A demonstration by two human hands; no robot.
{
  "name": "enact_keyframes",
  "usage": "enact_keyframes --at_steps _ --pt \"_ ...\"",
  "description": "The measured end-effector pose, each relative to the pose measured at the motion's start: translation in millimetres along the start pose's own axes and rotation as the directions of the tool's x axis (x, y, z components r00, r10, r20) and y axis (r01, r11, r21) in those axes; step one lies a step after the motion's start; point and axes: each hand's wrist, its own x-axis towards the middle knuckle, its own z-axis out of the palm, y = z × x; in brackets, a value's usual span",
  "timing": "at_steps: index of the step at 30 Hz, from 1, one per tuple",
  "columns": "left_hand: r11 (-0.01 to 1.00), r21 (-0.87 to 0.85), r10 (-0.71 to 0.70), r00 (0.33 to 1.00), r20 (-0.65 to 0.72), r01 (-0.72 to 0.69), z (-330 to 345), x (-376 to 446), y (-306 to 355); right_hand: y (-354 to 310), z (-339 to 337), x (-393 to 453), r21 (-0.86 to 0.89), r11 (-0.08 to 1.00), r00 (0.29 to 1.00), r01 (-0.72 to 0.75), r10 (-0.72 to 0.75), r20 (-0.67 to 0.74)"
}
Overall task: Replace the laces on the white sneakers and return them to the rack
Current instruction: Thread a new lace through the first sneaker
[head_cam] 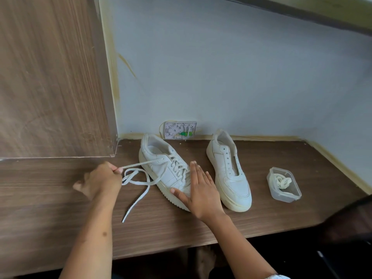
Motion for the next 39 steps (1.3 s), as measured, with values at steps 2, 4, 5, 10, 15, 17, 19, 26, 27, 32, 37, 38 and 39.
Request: enact_keyframes --at_steps 2,4,5,10,15,17,19,26,27,32,37,38,39 --pt "0.980 -0.077 0.186 0.982 0.037 -0.182 1.3 -1.8 4.7 -0.1 -1.3 -0.2 0.002 1.000 1.000 -0.002 0.002 0.007" --pt "0.899 -0.170 0.413 0.911 0.016 -0.405 2.2 -7.7 14.3 -0.9 -1.9 -0.2 0.005 1.000 1.000 -0.003 0.003 0.008" --pt "0.848 -0.198 0.500 0.866 -0.012 -0.492 2.8 -11.7 20.5 -1.2 -1.9 0.0 0.011 1.000 1.000 -0.003 0.003 0.005" --pt "0.717 -0.251 0.642 0.756 -0.125 -0.650 8.5 -27.9 40.4 -1.4 -1.1 0.6 0.010 1.000 1.000 -0.004 0.004 0.000" --pt "0.783 -0.198 0.556 0.807 -0.199 -0.589 10.0 -25.6 39.6 -3.5 -5.1 -0.2 0.034 0.999 1.000 -0.013 0.012 0.015" --pt "0.819 -0.184 0.505 0.836 -0.216 -0.543 11.5 -26.7 40.0 -5.4 -7.5 -0.7 0.057 0.998 0.999 -0.021 0.020 0.026" --pt "0.836 -0.188 0.478 0.853 -0.211 -0.515 10.2 -28.9 41.1 -8.2 -9.7 -0.8 0.067 0.997 0.999 -0.033 0.031 0.042" --pt "0.800 -0.027 0.595 0.788 0.158 -0.599 5.8 -35.4 36.0 -16.9 -23.4 -2.0 0.129 0.985 0.989 -0.116 0.102 0.107" --pt "0.774 -0.075 0.629 0.753 0.192 -0.628 6.0 -36.7 35.9 -19.0 -25.7 -1.8 0.138 0.981 0.986 -0.133 0.118 0.114" --pt "0.585 -0.520 0.751 0.657 0.057 -0.623 -4.3 -41.8 43.3 -28.6 -38.7 -5.1 0.111 0.977 0.970 -0.181 0.158 0.187" --pt "0.400 -0.616 0.758 0.623 -0.195 -0.679 -13.5 -47.8 53.4 -35.7 -59.9 -1.3 0.477 0.863 0.982 -0.167 0.104 0.155" --pt "0.384 -0.605 0.754 0.615 -0.230 -0.697 -14.4 -48.9 54.8 -36.8 -65.3 -0.4 0.631 0.754 0.974 -0.184 0.055 0.218" --pt "0.372 -0.590 0.752 0.605 -0.261 -0.717 -14.6 -49.7 56.2 -37.4 -69.4 -0.3 0.758 0.623 0.962 -0.195 -0.028 0.270"
